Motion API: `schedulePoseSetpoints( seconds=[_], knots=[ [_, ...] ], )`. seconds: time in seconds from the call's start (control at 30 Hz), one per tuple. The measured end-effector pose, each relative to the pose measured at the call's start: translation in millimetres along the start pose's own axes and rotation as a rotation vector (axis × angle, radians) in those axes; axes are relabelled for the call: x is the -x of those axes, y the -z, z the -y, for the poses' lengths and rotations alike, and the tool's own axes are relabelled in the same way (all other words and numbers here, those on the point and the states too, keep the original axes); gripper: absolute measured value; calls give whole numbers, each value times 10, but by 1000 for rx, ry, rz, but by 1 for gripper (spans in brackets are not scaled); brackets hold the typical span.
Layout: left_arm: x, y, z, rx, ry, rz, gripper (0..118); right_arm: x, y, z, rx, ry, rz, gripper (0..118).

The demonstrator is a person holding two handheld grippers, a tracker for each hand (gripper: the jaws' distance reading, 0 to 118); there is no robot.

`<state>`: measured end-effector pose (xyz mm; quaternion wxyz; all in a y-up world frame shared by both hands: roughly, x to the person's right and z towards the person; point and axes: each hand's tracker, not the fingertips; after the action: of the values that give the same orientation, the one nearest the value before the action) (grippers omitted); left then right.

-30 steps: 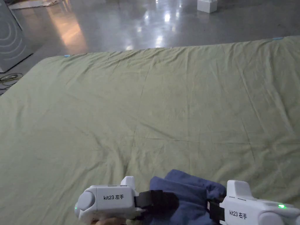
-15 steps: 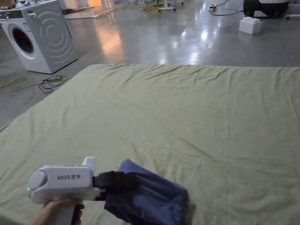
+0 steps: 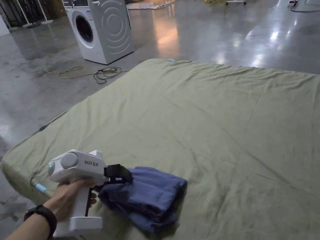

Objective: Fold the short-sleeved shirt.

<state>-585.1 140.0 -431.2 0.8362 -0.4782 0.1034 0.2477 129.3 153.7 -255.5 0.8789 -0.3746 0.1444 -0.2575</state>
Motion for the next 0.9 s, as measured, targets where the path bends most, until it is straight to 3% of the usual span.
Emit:
schedulePoseSetpoints(
  seconds=[0.07, 0.13, 0.23, 0.27, 0.33, 0.47, 0.53, 0.7, 0.77, 0.83, 0.9],
  knots=[
    [143, -32, -22, 77, 42, -140, 95, 15, -110, -29, -21, -60, -2, 0],
    [193, -295, -125, 104, 74, -237, 95, 1, -226, -48, -44, -77, -7, 0],
    [82, -965, -19, -135, 217, -192, 94, 20, -396, -160, -95, -87, 5, 0],
    [-450, -1249, 54, -177, 219, -130, 94, 31, -461, -225, -127, -88, -5, 0],
    [-792, -1794, 198, -287, 271, -18, 93, 104, -630, -408, -209, -108, -23, 0],
    [-1724, -2671, 801, -596, 489, -23, 93, 359, -1006, -681, -363, -225, 22, 0],
    [-2033, -2895, 1043, -683, 628, 57, 92, 454, -1199, -745, -424, -278, 32, 0],
    [-2652, -3283, 1790, -917, 604, 119, 91, 704, -1595, -787, -594, -303, 105, 0],
    [-2810, -3343, 1997, -960, 602, 139, 89, 735, -1706, -831, -621, -378, 97, 0],
    [-2938, -3361, 2192, -1033, 627, 134, 77, 805, -1818, -841, -626, -467, 172, 0],
    [-2975, -3388, 2424, -1151, 651, 80, 74, 848, -1898, -812, -638, -527, 216, 0]
  ],
)
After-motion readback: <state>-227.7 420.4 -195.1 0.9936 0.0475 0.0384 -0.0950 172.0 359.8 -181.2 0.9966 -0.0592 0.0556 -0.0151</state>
